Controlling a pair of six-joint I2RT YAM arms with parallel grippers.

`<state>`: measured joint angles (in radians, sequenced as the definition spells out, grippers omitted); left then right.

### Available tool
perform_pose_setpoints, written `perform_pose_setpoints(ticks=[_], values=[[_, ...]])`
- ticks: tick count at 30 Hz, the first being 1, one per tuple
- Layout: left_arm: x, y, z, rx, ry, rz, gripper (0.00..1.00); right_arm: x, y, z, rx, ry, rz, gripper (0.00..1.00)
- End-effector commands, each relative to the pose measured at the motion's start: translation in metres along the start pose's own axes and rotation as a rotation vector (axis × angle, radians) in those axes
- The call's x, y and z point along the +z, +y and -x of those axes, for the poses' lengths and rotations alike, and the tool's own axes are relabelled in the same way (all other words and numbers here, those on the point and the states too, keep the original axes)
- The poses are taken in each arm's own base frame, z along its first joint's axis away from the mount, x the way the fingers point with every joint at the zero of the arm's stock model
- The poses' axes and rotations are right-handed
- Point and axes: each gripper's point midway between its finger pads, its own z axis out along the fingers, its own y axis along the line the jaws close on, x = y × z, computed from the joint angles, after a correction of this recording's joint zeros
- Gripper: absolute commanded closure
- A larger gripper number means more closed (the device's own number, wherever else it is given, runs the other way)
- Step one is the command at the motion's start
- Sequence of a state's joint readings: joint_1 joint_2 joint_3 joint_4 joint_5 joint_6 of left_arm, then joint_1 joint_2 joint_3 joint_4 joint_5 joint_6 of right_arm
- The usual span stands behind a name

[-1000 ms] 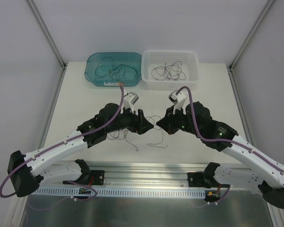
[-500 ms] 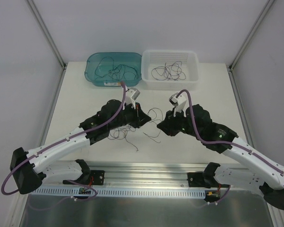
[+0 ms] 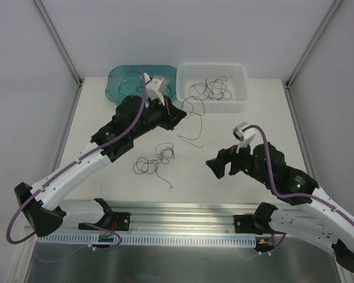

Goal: Untangle the cables

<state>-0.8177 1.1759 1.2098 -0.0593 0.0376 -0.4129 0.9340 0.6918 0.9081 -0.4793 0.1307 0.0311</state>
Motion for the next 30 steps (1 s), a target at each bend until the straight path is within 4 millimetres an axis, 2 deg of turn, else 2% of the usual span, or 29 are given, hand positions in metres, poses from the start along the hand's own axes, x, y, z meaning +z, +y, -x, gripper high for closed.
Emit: perform_pose_setpoints(ticks=[1,3,4,6,7,8,9,10,11,12,13,14,15,16,17,18,19,20,21,22,24,25,27,28,29,30], values=[[0.005,0.042,0.041,0.045,-0.062,0.124,1.00,-0.010,-0.017,-0.009,-0.027,-0.012,-0.067,0.07],[0.004,0.057,0.062,0.037,-0.098,0.159,1.00,-0.013,-0.024,-0.015,-0.031,-0.008,-0.089,0.01],[0.007,0.080,0.070,0.041,-0.108,0.212,1.00,-0.015,-0.027,-0.021,-0.031,0.001,-0.101,0.01],[0.007,0.095,0.095,0.061,-0.148,0.242,1.00,-0.015,-0.035,-0.027,-0.026,0.010,-0.136,0.03],[0.017,0.108,0.093,0.062,-0.126,0.254,1.00,-0.015,-0.037,-0.033,-0.029,0.024,-0.144,0.03],[0.013,0.122,0.114,0.069,-0.166,0.286,1.00,-0.014,-0.038,-0.036,-0.024,0.032,-0.149,0.03],[0.015,0.132,0.121,0.078,-0.172,0.302,1.00,-0.014,-0.038,-0.039,-0.022,0.038,-0.149,0.03],[0.024,0.147,0.119,0.075,-0.156,0.324,1.00,-0.013,-0.039,-0.042,-0.024,0.044,-0.151,0.03],[0.018,0.161,0.140,0.083,-0.197,0.358,1.00,-0.011,-0.040,-0.048,-0.022,0.058,-0.154,0.03],[0.019,0.171,0.147,0.093,-0.205,0.378,1.00,-0.010,-0.041,-0.051,-0.020,0.063,-0.157,0.03],[0.028,0.189,0.145,0.090,-0.192,0.409,1.00,-0.009,-0.042,-0.053,-0.020,0.069,-0.158,0.03],[0.026,0.197,0.161,0.097,-0.225,0.433,1.00,-0.007,-0.043,-0.059,-0.023,0.085,-0.163,0.03],[0.023,0.215,0.170,0.103,-0.237,0.468,1.00,-0.006,-0.043,-0.061,-0.024,0.091,-0.163,0.03],[0.034,0.235,0.166,0.100,-0.219,0.492,1.00,-0.004,-0.043,-0.062,-0.026,0.095,-0.163,0.03],[0.035,0.240,0.181,0.112,-0.246,0.498,1.00,-0.003,-0.044,-0.064,-0.028,0.101,-0.167,0.03],[0.034,0.258,0.187,0.116,-0.252,0.529,1.00,-0.001,-0.044,-0.067,-0.030,0.113,-0.169,0.03],[0.047,0.282,0.175,0.102,-0.219,0.550,1.00,0.000,-0.045,-0.068,-0.033,0.117,-0.172,0.03],[0.050,0.288,0.183,0.099,-0.232,0.543,1.00,0.003,-0.046,-0.071,-0.038,0.131,-0.179,0.03],[0.055,0.299,0.181,0.094,-0.225,0.551,1.00,0.004,-0.047,-0.072,-0.041,0.136,-0.182,0.03],[0.063,0.325,0.167,0.073,-0.191,0.577,0.85,0.006,-0.047,-0.073,-0.042,0.139,-0.183,0.03],[0.069,0.340,0.164,0.082,-0.180,0.590,0.57,0.009,-0.046,-0.075,-0.044,0.151,-0.180,0.03],[0.072,0.356,0.153,0.069,-0.158,0.611,0.32,0.013,-0.044,-0.077,-0.045,0.161,-0.174,0.03],[0.070,0.362,0.139,0.043,-0.133,0.624,0.19,0.017,-0.043,-0.079,-0.045,0.171,-0.170,0.03],[0.068,0.367,0.122,0.027,-0.099,0.633,0.11,0.023,-0.041,-0.081,-0.044,0.181,-0.163,0.03],[0.066,0.368,0.113,0.022,-0.081,0.636,0.09,0.025,-0.039,-0.081,-0.042,0.181,-0.157,0.03],[0.059,0.362,0.116,0.024,-0.087,0.637,0.06,0.028,-0.038,-0.082,-0.040,0.189,-0.154,0.03]])
